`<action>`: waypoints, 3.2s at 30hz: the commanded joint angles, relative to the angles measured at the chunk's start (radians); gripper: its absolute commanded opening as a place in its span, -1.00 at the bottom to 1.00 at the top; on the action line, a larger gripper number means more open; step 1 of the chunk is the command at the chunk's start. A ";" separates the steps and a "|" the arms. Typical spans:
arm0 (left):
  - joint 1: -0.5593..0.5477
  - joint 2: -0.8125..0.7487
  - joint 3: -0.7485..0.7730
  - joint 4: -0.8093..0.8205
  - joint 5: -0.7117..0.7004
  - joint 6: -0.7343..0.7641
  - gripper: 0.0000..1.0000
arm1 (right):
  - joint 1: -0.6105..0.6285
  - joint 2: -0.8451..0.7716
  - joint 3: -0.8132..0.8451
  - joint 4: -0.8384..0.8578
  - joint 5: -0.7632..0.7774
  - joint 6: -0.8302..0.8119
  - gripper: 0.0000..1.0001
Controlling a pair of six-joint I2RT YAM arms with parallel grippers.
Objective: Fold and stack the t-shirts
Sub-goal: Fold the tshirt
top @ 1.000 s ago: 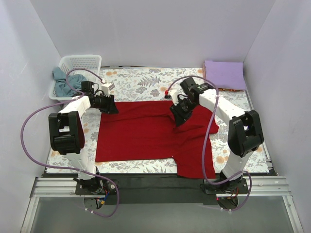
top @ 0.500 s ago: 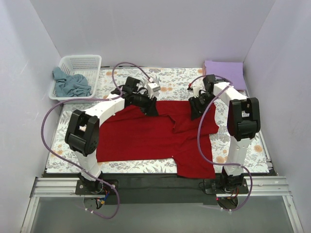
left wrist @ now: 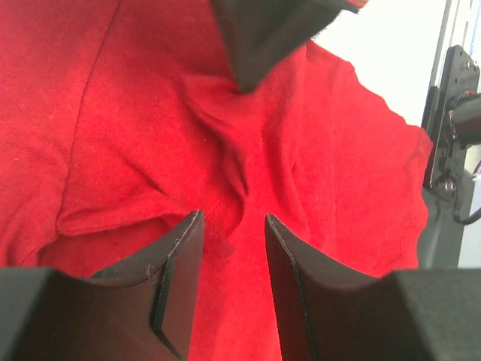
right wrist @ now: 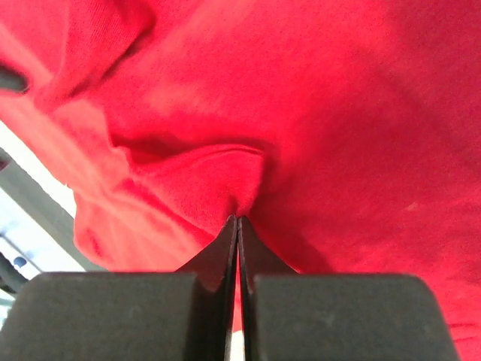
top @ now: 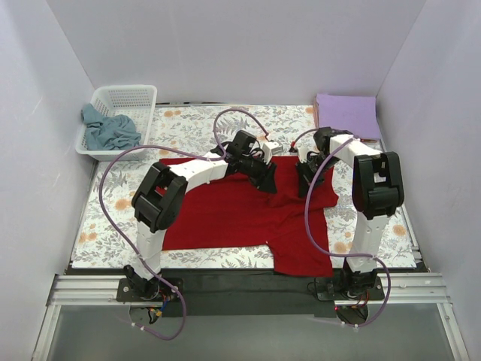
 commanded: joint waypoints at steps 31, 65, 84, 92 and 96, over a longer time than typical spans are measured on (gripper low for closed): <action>-0.014 -0.198 -0.181 -0.099 -0.518 0.001 -0.35 | -0.042 -0.355 -0.118 -0.233 0.118 -0.296 -0.68; 0.627 -0.082 -0.128 -0.280 -0.410 0.076 -0.34 | -0.042 0.179 0.273 0.126 0.322 -0.089 -0.48; 0.705 0.158 0.330 -0.374 -0.194 0.086 -0.26 | -0.027 0.350 0.732 0.210 0.303 -0.009 -0.12; 0.707 -0.128 0.115 -0.378 -0.171 0.121 -0.22 | -0.023 -0.094 0.303 0.158 0.183 -0.066 0.07; 0.707 -0.215 -0.009 -0.378 -0.180 0.145 -0.23 | -0.017 -0.167 0.138 0.117 0.178 -0.097 -0.22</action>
